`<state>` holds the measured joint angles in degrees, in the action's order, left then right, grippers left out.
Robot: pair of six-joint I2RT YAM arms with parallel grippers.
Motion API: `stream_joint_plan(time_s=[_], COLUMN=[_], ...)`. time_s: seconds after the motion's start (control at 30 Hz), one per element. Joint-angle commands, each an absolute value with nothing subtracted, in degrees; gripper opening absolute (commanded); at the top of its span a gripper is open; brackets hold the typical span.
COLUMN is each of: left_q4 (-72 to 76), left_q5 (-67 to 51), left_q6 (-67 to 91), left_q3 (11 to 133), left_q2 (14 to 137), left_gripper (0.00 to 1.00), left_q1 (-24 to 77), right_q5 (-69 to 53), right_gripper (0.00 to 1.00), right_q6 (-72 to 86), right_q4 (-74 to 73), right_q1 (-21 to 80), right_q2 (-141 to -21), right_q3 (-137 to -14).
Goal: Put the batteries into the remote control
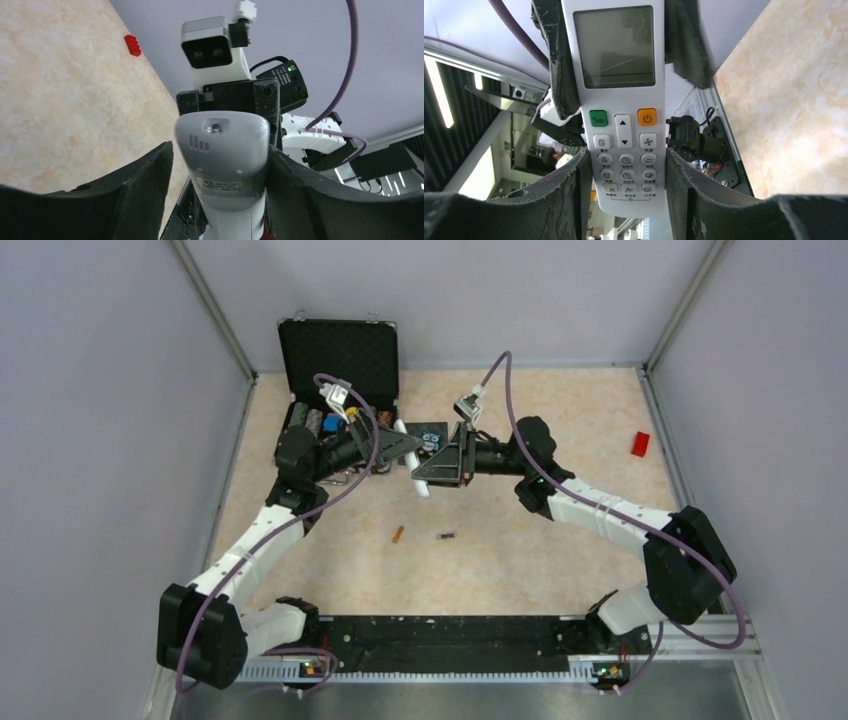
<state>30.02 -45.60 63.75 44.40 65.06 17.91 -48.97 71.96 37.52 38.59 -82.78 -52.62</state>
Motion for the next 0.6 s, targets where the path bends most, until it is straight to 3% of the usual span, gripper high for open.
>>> stream_joint_plan(time_s=[0.0, 0.03, 0.07, 0.23, 0.3, 0.43, 0.57], left_q4=[39.77, 39.73, 39.54, 33.61, 31.69, 20.0, 5.91], left_q5=[-45.44, -45.1, -44.83, -42.87, -41.92, -35.96, -28.24], left_q6=[67.11, 66.88, 66.58, 62.97, 61.82, 58.01, 54.61], left_q3=[44.56, 44.26, 43.83, 43.33, 43.52, 45.89, 50.15], left_q2=[65.32, 65.24, 65.08, 64.06, 63.6, 62.39, 61.73], left_gripper=[0.61, 0.53, 0.4, 0.02, 0.0, 0.0, 0.0], left_q1=[18.44, 18.53, 18.62, 18.83, 18.9, 18.85, 18.87], right_q5=[-49.7, -49.26, -48.76, -46.31, -45.34, -42.19, -37.9], right_gripper=[0.24, 0.24, 0.24, 0.27, 0.36, 0.65, 0.8], right_q6=[74.34, 74.35, 74.27, 74.01, 72.96, 66.9, 56.46], right_q4=[44.11, 43.69, 43.2, 41.04, 38.84, 32.92, 23.16], right_q1=[39.18, 39.2, 39.21, 39.2, 39.2, 39.19, 39.2], right_q2=[-83.22, -83.32, -83.44, -83.96, -83.86, -82.37, -79.18], right_q3=[-53.06, -52.81, -52.64, -52.19, -52.63, -53.2, -55.28])
